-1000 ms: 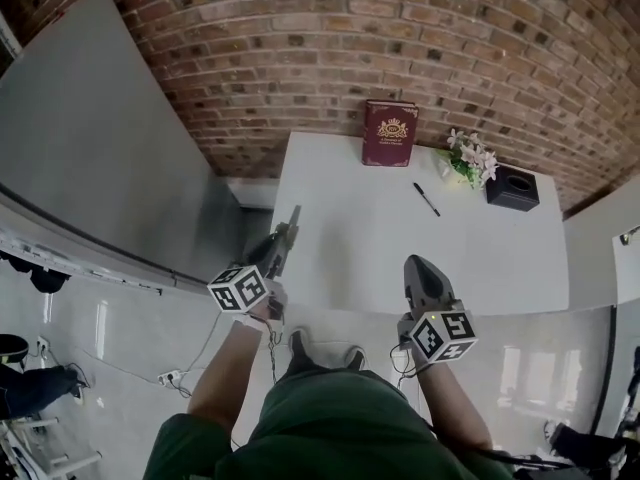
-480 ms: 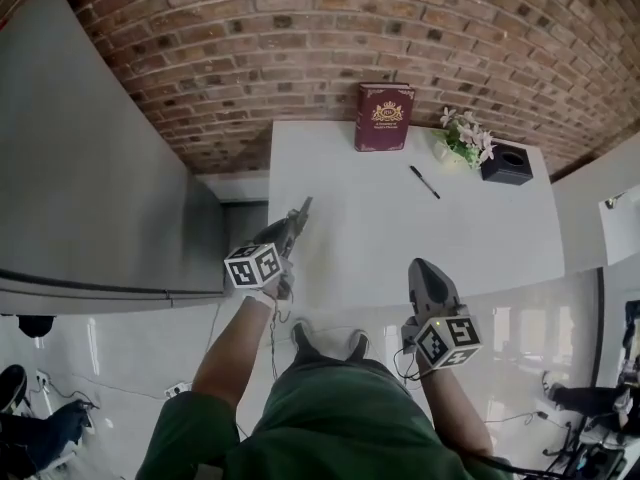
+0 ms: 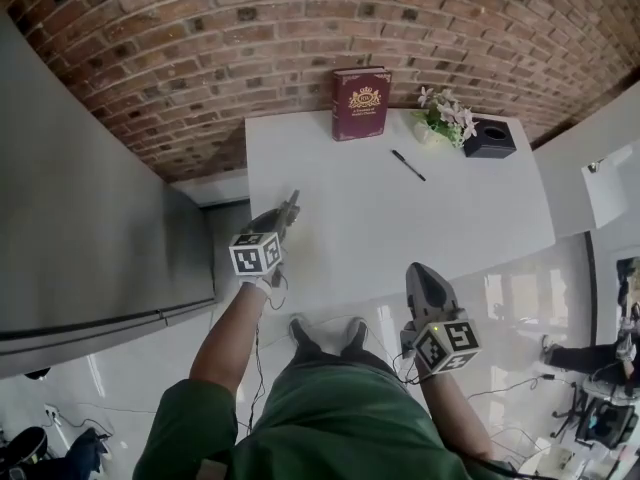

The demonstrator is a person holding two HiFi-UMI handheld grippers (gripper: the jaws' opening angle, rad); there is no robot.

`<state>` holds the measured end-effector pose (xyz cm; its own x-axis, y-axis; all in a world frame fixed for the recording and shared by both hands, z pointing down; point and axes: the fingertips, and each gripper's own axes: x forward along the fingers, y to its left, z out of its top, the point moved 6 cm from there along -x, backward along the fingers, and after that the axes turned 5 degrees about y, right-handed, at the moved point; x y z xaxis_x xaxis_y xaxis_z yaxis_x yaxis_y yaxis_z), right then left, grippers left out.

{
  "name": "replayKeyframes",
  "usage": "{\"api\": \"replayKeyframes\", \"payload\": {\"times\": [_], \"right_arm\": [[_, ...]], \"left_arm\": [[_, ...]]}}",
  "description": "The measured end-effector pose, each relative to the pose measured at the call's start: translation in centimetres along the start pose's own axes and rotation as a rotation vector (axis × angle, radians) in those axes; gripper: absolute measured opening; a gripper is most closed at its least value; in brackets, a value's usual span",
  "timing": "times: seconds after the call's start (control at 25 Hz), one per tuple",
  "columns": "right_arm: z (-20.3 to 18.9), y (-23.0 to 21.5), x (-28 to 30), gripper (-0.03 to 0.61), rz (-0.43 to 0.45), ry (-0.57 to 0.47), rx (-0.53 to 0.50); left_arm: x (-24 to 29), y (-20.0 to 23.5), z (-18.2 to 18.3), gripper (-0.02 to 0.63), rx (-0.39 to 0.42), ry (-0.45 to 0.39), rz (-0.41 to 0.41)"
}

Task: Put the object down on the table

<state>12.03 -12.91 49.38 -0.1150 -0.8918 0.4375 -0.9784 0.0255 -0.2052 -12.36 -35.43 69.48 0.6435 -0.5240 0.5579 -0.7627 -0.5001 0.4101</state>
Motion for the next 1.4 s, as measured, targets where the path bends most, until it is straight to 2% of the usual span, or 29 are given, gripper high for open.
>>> {"api": "replayKeyframes", "payload": {"times": [0.24, 0.68, 1.0, 1.16, 1.28, 1.4], "right_arm": [[-0.4, 0.5, 0.3, 0.003, 0.003, 0.018, 0.014], [-1.4, 2.3, 1.4, 0.003, 0.064, 0.06, -0.01], [-1.6, 1.7, 0.9, 0.003, 0.063, 0.057, -0.004], [-1.7, 1.3, 0.4, 0.003, 0.061, 0.05, 0.008], [-1.9, 0.9, -0.1, 0.003, 0.055, 0.052, 0.009], [-2.1, 0.5, -0.6, 0.003, 0.051, 0.048, 0.015]], "left_arm": [[1.3, 0.1, -1.4, 0.038, 0.042, 0.039, 0.027], [1.9, -1.4, -2.4, 0.038, 0.392, 0.119, 0.117], [2.8, -3.3, -3.4, 0.04, 0.631, 0.197, 0.16], [3.4, -4.0, -4.1, 0.041, 0.718, 0.235, 0.177], [3.8, -4.4, -4.9, 0.086, 0.773, 0.261, 0.188], [4.1, -4.7, -5.4, 0.104, 0.804, 0.272, 0.195]]}}
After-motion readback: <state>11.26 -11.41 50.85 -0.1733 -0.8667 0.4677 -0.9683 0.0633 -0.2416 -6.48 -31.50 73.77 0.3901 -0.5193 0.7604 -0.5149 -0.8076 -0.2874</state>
